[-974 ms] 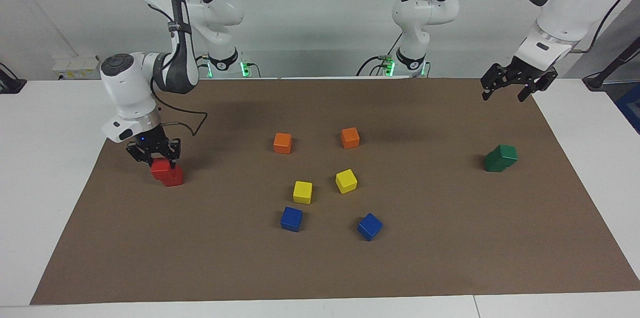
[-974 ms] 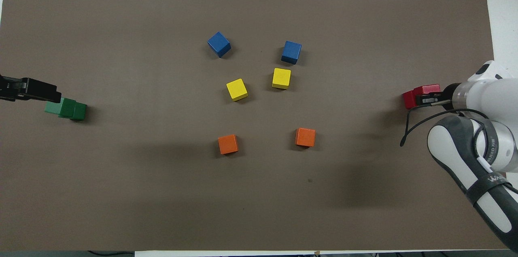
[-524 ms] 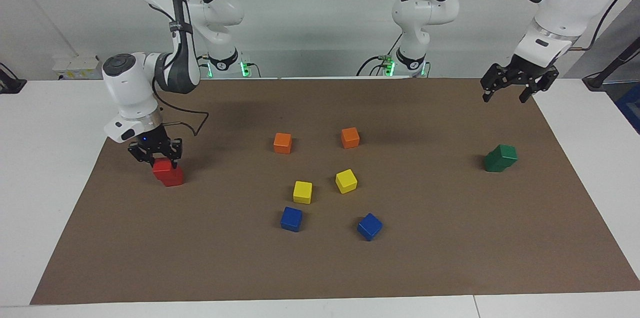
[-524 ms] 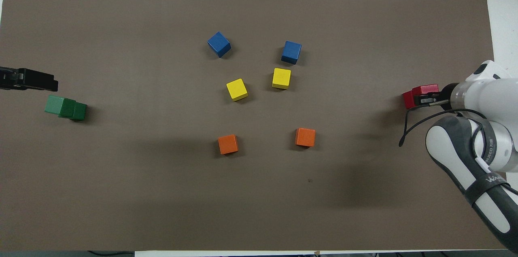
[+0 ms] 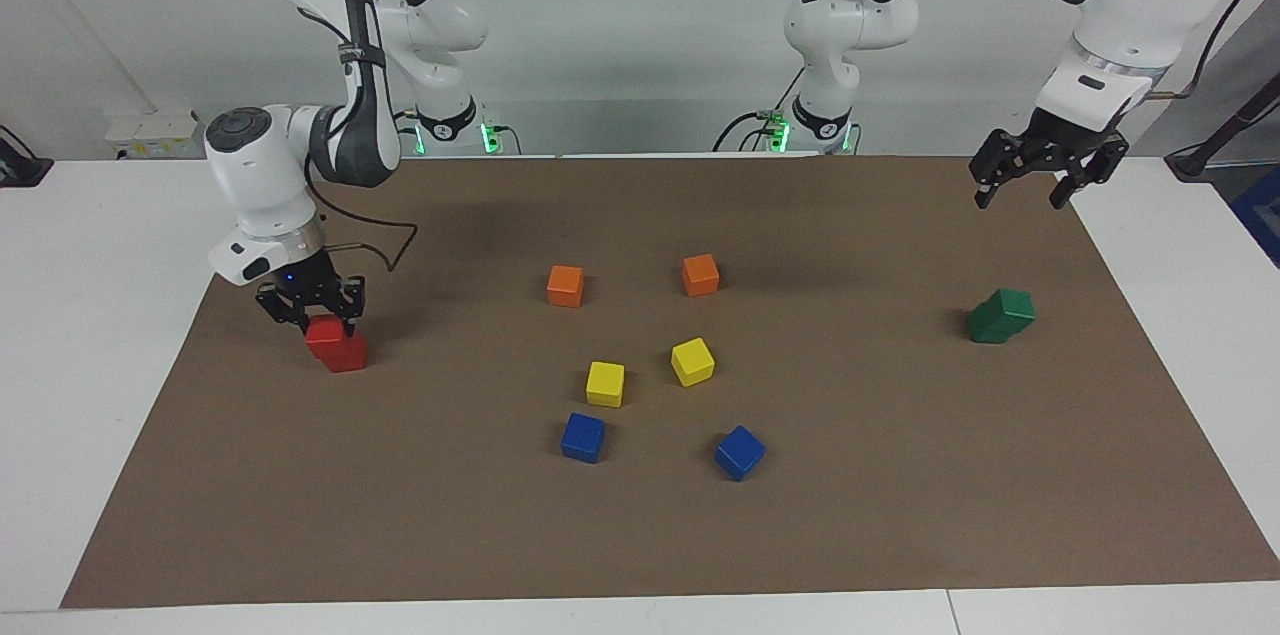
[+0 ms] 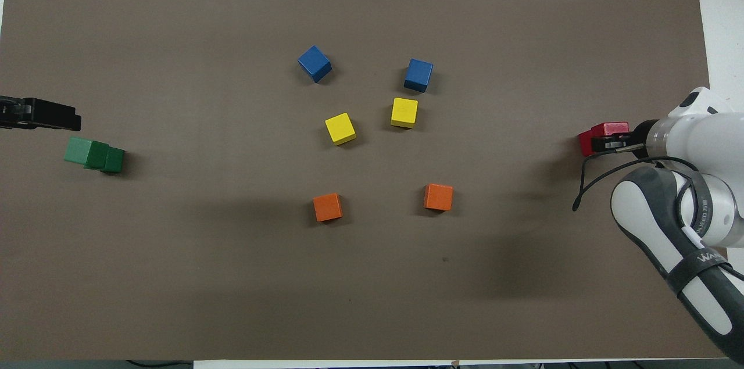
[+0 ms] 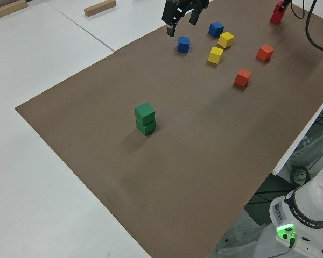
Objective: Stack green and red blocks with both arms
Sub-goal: 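Lower the red block onto the other red block and open the right gripper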
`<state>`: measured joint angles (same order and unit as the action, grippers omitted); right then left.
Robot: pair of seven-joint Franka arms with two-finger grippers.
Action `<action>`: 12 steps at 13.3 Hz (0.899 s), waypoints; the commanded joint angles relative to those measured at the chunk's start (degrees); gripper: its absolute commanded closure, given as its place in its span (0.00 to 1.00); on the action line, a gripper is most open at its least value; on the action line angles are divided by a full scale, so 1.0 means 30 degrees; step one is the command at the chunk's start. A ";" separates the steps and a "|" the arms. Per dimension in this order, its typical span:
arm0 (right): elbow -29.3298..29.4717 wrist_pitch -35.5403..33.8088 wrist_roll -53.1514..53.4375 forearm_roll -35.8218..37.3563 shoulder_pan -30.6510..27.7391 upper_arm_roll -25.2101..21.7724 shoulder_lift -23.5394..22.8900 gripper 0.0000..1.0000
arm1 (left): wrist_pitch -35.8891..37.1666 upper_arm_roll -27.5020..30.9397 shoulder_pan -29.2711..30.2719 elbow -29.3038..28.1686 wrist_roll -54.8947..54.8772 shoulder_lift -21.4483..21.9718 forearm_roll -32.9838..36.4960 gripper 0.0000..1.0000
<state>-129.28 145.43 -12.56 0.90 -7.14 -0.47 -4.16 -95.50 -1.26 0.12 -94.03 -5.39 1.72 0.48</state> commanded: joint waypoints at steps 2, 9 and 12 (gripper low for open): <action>-0.0472 0.0391 -0.0677 -0.0446 -0.0141 0.0128 0.0389 0.00 | 0.1337 0.0477 -0.0331 -0.0178 0.0623 0.0511 0.0192 0.00; 0.3362 -0.4407 0.1046 -0.0534 -0.0082 0.1063 0.1176 0.00 | 0.1131 0.0448 -0.0331 -0.0149 0.1913 0.0511 0.0074 0.00; 0.5640 -0.8846 0.2689 -0.0563 -0.0082 0.1768 0.2670 0.00 | 0.1102 0.0390 -0.0185 -0.0150 0.1767 0.0541 0.0074 0.00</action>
<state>-116.32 126.73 -6.76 0.13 -7.06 3.91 1.13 -92.67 -0.60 0.12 -94.03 -0.72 2.24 0.47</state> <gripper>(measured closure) 0.000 0.000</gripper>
